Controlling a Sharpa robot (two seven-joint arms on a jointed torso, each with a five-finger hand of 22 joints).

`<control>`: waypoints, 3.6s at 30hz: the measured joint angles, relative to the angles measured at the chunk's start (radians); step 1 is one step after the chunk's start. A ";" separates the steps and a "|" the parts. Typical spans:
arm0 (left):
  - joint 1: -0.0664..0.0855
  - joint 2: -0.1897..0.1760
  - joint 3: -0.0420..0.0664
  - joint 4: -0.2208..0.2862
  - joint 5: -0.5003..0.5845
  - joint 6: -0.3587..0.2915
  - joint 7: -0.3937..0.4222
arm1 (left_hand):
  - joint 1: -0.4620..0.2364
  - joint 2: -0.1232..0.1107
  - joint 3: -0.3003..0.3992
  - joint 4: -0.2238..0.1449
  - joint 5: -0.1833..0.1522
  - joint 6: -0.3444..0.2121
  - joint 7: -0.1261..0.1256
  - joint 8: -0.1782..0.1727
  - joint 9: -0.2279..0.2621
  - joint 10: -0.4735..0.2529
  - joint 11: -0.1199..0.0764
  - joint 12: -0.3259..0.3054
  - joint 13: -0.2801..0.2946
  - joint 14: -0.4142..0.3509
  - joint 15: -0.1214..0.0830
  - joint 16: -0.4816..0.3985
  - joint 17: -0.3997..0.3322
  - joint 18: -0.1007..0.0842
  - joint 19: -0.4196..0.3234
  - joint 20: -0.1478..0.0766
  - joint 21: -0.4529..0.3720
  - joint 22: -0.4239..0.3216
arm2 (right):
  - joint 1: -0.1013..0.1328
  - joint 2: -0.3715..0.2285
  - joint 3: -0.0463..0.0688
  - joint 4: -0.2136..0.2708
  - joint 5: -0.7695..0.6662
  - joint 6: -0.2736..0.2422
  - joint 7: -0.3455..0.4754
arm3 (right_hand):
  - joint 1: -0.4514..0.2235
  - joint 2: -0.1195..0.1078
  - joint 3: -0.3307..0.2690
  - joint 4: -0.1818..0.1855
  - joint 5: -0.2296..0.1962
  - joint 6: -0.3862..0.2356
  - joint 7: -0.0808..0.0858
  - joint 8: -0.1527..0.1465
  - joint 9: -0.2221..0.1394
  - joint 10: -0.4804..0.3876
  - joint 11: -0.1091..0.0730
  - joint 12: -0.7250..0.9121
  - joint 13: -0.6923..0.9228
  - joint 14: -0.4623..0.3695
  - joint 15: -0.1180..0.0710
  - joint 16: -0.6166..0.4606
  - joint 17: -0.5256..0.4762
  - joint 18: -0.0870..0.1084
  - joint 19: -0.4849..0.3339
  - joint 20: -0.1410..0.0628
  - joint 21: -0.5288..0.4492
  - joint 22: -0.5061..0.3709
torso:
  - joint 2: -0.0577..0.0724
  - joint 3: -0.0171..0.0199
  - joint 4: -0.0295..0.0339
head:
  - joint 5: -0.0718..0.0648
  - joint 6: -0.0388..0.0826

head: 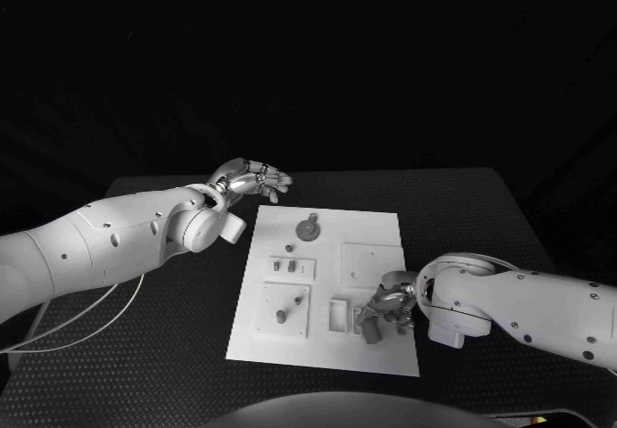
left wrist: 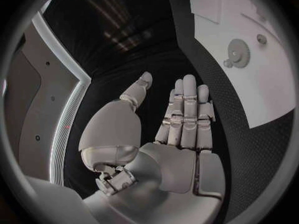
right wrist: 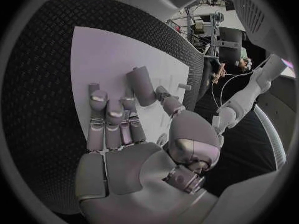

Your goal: Assemble the parts on the task board

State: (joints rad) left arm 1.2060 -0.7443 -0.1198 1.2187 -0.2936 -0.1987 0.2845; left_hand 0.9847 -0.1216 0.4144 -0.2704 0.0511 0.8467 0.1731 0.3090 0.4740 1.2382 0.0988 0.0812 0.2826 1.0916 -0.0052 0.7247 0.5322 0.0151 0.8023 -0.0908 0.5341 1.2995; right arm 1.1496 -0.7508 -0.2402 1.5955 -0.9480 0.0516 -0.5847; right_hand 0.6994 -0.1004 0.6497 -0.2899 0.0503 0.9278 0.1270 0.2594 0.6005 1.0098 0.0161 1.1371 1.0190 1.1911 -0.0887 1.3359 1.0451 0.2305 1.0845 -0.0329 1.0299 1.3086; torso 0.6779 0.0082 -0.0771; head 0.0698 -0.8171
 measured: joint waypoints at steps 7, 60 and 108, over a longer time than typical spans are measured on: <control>0.000 0.000 0.000 0.001 0.000 0.000 0.000 | 0.000 0.000 0.000 0.000 0.000 0.000 0.000 0.000 0.000 0.000 0.000 0.000 0.000 0.000 0.000 0.000 0.000 0.000 0.000 0.000 -0.004 0.001 | -0.002 -0.002 -0.001 0.007 -0.019 -0.010 0.004 | 0.051 0.013 0.022 0.002 -0.001 0.012 -0.003 0.000 0.000 0.008 0.000 -0.001 0.004 0.006 -0.003 -0.002 0.002 -0.008 0.003 -0.003 0.000 0.000 | 0.000 -0.0006 -0.0008 | 0.001 0.000; 0.001 0.007 0.000 0.003 0.000 0.000 -0.009 | -0.013 0.013 0.000 0.020 0.000 0.000 0.000 0.000 -0.002 -0.006 0.000 0.000 0.000 0.000 0.000 -0.004 0.006 0.000 0.000 0.000 -0.008 0.005 | 0.080 0.071 -0.007 -0.039 0.264 -0.042 -0.012 | -0.041 0.030 0.060 0.057 0.000 0.071 -0.021 0.016 -0.042 0.031 -0.016 -0.023 0.022 0.025 -0.011 -0.013 0.017 -0.010 0.014 0.008 0.000 0.000 | 0.000 -0.0027 0.0000 | -0.003 0.004; 0.002 0.007 0.000 0.005 0.000 0.001 -0.010 | -0.013 0.013 0.000 0.019 0.000 0.000 0.000 0.000 -0.002 -0.005 -0.001 0.000 0.000 0.000 0.000 -0.008 0.010 0.000 0.000 0.000 -0.009 0.008 | 0.022 0.098 -0.003 -0.067 0.212 -0.066 0.001 | -0.060 0.027 0.060 0.057 0.000 0.076 -0.026 0.016 -0.039 0.030 -0.016 -0.028 0.026 0.021 -0.014 -0.014 0.020 0.002 0.008 0.010 0.004 0.000 | 0.000 0.0001 -0.0015 | 0.011 -0.002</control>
State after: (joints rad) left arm 1.2075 -0.7377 -0.1199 1.2239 -0.2932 -0.1980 0.2748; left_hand 0.9717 -0.1086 0.4143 -0.2510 0.0511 0.8467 0.1731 0.3089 0.4718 1.2327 0.0982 0.0812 0.2826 1.0916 -0.0051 0.7164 0.5422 0.0151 0.8023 -0.0908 0.5250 1.3077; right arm 1.1718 -0.6524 -0.2434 1.5282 -0.7356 -0.0142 -0.5840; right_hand 0.6399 -0.0737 0.7094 -0.2332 0.0502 1.0035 0.1011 0.2757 0.5613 1.0402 0.0000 1.1092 1.0452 1.2125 -0.1027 1.3224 1.0653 0.2320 1.0930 -0.0232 1.0338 1.3086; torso 0.6784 0.0083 -0.0786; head 0.0804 -0.8187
